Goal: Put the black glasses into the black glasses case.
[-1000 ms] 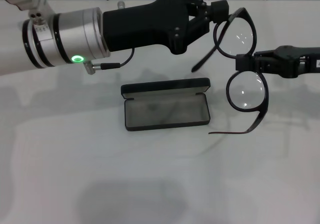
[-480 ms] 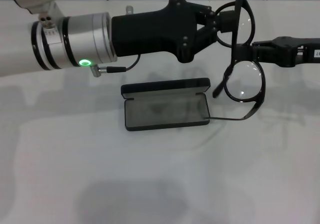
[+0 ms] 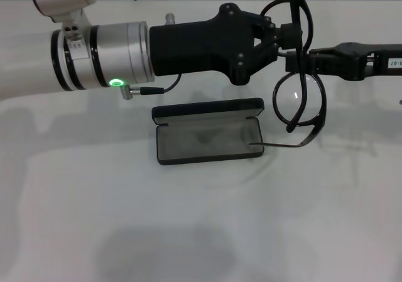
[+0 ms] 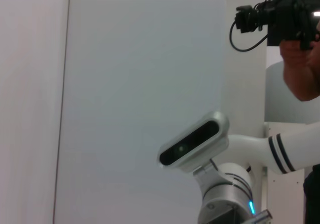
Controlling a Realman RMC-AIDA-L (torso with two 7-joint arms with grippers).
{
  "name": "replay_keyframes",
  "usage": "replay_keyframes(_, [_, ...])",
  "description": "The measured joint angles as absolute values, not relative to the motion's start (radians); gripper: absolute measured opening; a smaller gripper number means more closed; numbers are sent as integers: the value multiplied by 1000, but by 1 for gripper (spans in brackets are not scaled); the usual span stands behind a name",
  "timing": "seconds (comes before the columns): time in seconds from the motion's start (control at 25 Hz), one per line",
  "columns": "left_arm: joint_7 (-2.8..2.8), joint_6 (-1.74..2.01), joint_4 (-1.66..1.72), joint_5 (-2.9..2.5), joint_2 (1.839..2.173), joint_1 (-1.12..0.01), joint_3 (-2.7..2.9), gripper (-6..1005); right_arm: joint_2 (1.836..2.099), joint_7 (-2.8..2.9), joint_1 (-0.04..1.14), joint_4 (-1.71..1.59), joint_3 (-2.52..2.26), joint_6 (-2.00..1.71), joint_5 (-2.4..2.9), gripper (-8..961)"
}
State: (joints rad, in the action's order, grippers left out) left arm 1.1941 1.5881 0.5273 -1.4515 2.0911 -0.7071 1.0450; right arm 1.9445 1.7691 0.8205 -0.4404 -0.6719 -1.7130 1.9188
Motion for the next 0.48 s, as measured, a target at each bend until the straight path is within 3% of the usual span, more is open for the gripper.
replay_keyframes(0.48, [1190,1566,528,-1449,2094,-720,1046,20,1947,1770,825,-440,-674,-1715,1919,107])
